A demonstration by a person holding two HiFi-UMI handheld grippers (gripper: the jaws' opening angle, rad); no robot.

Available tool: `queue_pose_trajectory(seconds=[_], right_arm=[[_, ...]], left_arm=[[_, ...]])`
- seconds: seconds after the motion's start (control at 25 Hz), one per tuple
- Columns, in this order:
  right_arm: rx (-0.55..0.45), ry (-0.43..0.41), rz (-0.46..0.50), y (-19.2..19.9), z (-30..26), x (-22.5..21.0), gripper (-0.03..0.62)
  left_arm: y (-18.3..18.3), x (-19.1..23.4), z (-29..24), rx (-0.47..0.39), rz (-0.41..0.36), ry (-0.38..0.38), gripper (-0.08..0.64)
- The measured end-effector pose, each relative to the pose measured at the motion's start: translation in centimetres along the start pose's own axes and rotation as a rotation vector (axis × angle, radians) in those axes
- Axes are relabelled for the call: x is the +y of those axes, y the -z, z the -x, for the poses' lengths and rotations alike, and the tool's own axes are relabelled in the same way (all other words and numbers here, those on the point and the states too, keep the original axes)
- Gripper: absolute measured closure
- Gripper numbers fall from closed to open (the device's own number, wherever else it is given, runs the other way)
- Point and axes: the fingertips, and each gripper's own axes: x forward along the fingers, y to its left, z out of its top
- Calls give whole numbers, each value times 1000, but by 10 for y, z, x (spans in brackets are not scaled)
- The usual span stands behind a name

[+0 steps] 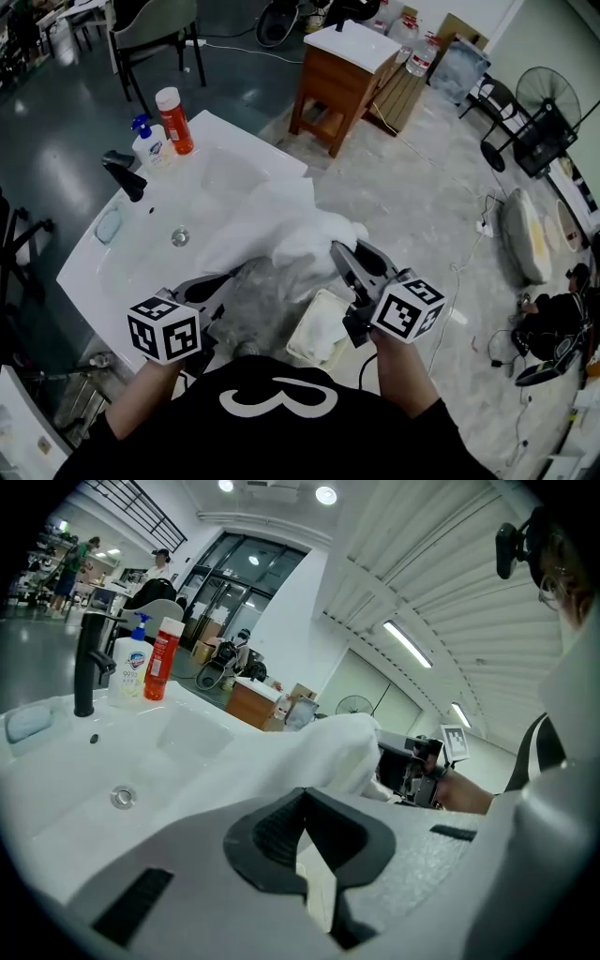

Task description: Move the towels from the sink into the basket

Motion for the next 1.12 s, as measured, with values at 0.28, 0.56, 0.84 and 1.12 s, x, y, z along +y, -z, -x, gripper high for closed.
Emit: queue_pose_trajectory(seconds=[0.28, 0.56, 0.84, 1.12], right_arm=[[-62, 48, -20, -10, 70, -22, 502], [-46, 100, -51, 13, 145, -49, 502], [40, 166, -75, 66, 190, -79, 502], [96, 264, -152, 138, 214, -128, 500]], left_arm=[[23, -46, -13, 12, -14, 9, 554], [57, -117, -27, 27, -40, 32, 554], [81, -160, -38, 21, -80, 34, 554], [122, -161, -66, 95, -75, 33, 554]])
